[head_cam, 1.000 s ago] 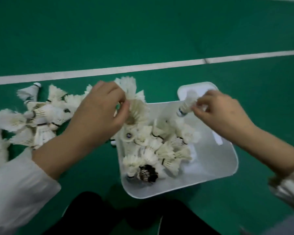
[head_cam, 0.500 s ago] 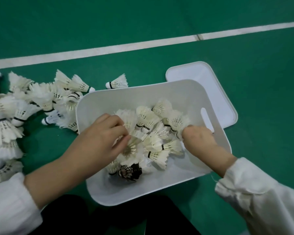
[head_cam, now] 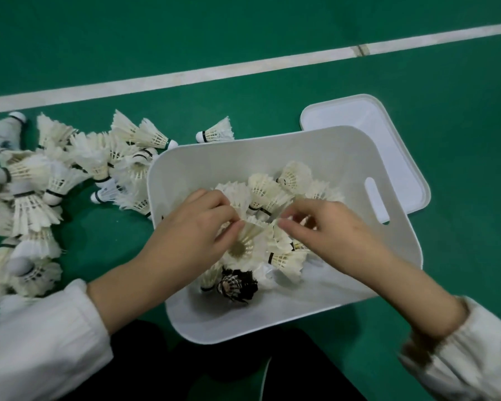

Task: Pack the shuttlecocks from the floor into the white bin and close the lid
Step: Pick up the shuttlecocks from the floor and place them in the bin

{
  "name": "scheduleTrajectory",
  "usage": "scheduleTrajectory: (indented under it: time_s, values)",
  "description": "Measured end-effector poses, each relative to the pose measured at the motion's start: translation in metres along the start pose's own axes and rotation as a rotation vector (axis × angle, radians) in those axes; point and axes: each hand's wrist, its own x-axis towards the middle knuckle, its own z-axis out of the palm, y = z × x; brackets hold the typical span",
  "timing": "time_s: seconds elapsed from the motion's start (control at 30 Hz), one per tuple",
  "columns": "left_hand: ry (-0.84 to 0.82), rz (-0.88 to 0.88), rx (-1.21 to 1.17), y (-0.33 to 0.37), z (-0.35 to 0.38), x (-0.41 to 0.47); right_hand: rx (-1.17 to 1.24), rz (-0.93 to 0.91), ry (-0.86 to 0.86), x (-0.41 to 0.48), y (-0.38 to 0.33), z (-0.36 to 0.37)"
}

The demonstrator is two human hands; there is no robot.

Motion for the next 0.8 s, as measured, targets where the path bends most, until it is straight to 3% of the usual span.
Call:
scheduleTrajectory:
  time_s: [0.07,0.27,0.4,0.53,0.8]
  values:
    - [0.004,-0.015,-0.004,0.000,0.000,0.000,0.235,-0.011,-0.069,0.000,-0.017,0.005]
    - [0.003,0.029,-0.010,0.000,0.003,-0.004,0.182,-0.068,-0.043,0.003,-0.027,0.034]
    - [-0.009,0.030,-0.029,0.003,-0.001,-0.006,0.044,-0.038,0.010,0.006,-0.020,0.021]
    - [-0.001,0.062,-0.036,-0.002,-0.003,-0.006,-0.163,0.120,0.057,0.006,0.018,-0.015]
    - [-0.010,0.014,-0.102,-0.002,-0.004,-0.012,-0.549,0.221,-0.128,0.014,0.074,0.009]
